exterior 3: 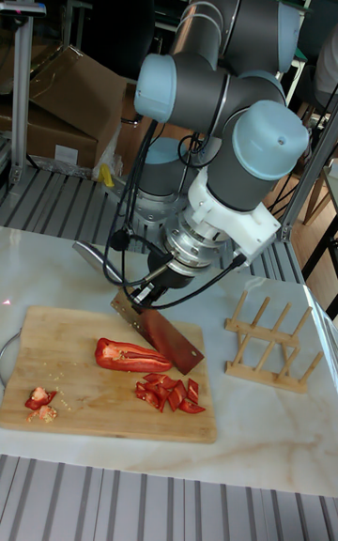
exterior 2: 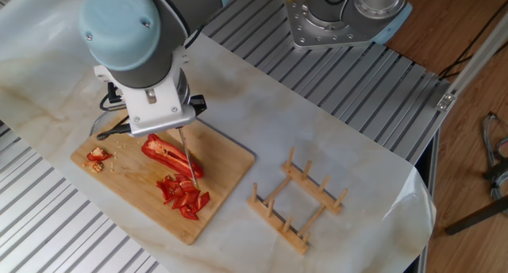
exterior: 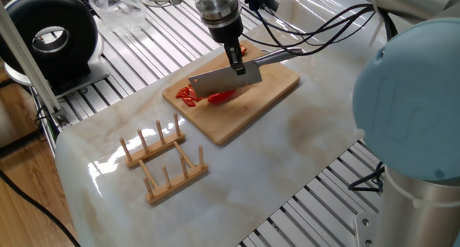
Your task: Chop the chili peppers
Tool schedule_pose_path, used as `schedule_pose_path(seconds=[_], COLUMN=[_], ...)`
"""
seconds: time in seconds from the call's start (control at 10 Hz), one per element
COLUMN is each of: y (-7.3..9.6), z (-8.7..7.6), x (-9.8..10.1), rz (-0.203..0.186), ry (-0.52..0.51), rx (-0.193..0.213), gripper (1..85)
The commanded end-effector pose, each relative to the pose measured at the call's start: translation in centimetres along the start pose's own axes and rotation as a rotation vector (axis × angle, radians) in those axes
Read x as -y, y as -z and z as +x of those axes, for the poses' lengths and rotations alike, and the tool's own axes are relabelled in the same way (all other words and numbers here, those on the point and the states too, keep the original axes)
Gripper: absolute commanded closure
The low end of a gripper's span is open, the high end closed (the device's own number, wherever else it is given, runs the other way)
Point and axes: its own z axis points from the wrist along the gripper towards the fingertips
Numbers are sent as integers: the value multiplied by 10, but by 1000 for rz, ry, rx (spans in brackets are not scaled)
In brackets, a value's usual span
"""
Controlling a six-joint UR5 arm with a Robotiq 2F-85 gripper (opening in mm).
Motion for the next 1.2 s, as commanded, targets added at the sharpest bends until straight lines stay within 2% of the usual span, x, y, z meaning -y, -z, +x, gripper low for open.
schedule_pose_path(seconds=[0.0, 0.2, 0.3, 0.7, 1.1], y=[3, -2, -6, -7, -8], z=[-15, -15, -14, -7, 7], x=[-22, -13, -10, -12, 5], rz=[-84, -46, -40, -48, 19], ry=[-27, -36, -45, -36, 11], rx=[58, 43, 35, 2, -48], gripper=[843, 843, 843, 843, 843])
